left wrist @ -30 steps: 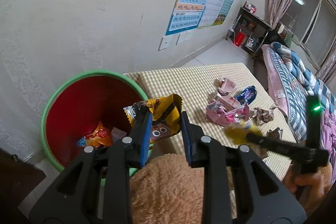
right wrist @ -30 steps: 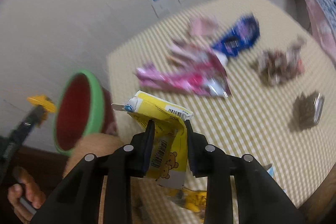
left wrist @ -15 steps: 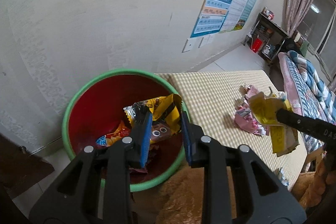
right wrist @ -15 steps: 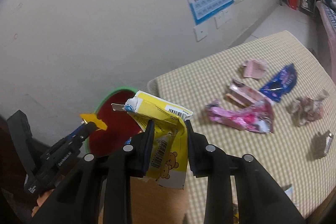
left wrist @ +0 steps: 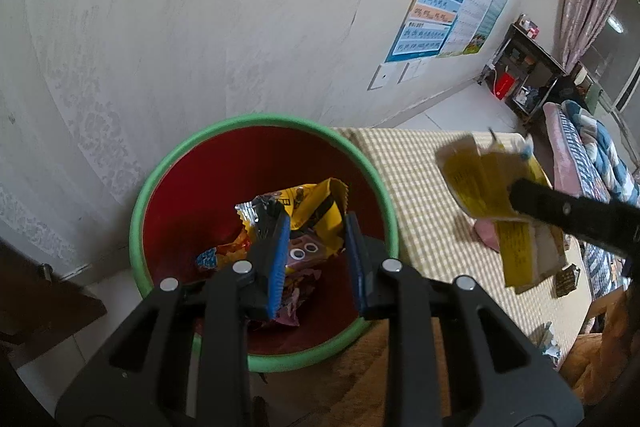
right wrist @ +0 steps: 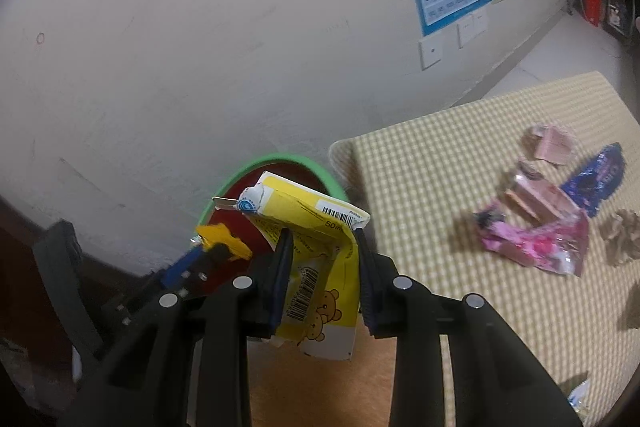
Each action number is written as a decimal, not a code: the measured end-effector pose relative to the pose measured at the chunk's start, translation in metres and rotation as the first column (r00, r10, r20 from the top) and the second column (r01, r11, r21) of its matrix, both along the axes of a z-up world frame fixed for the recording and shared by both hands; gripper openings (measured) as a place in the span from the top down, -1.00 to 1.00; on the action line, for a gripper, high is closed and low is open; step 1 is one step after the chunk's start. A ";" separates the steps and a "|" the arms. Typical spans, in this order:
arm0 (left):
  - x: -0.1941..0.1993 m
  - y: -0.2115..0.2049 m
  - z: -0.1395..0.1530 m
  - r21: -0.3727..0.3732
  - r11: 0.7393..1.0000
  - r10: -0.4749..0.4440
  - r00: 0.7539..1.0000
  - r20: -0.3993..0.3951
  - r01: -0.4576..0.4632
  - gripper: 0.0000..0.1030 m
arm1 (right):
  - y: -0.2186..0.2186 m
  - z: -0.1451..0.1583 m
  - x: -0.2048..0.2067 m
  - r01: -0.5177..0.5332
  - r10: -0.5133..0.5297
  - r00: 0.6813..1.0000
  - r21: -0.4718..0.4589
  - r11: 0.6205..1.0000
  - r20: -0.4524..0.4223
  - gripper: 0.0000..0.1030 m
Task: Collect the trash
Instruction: 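Open the left gripper over the bin while the right drops the yellow wrapper in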
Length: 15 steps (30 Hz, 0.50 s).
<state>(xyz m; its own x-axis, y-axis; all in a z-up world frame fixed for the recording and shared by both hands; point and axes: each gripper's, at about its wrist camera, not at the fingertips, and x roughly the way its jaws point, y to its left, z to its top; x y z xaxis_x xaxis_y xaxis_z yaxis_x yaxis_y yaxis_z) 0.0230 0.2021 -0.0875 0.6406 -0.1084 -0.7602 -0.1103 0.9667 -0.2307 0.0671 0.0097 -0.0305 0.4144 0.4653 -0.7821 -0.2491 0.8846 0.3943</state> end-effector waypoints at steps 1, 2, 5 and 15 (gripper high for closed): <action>0.001 0.002 -0.003 -0.001 1.000 0.004 1.000 -0.009 -0.004 0.50 | 0.004 -0.001 0.004 -0.004 0.004 1.000 0.007 1.000 -0.007 0.42; 0.002 0.003 -0.006 -0.002 1.000 0.007 1.000 -0.016 -0.007 0.50 | 0.010 -0.003 0.009 -0.010 0.010 1.000 0.015 1.000 -0.019 0.42; 0.005 0.007 -0.013 -0.002 1.000 0.019 0.999 -0.036 -0.019 0.50 | 0.021 -0.006 0.021 -0.022 0.024 0.999 0.041 0.999 -0.044 0.40; 0.008 0.023 -0.028 -0.013 0.995 0.095 0.993 -0.076 -0.096 -0.23 | 0.026 0.000 0.030 -0.028 0.034 0.999 0.138 0.990 -0.038 -0.17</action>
<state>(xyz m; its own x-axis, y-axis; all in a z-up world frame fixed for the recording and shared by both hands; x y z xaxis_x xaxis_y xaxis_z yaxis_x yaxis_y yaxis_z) 0.0305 0.2251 -0.1158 0.5899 -0.0628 -0.8051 -0.2194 0.9470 -0.2346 0.0971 0.0354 -0.0306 0.3672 0.5814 -0.7260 -0.2571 0.8136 0.5215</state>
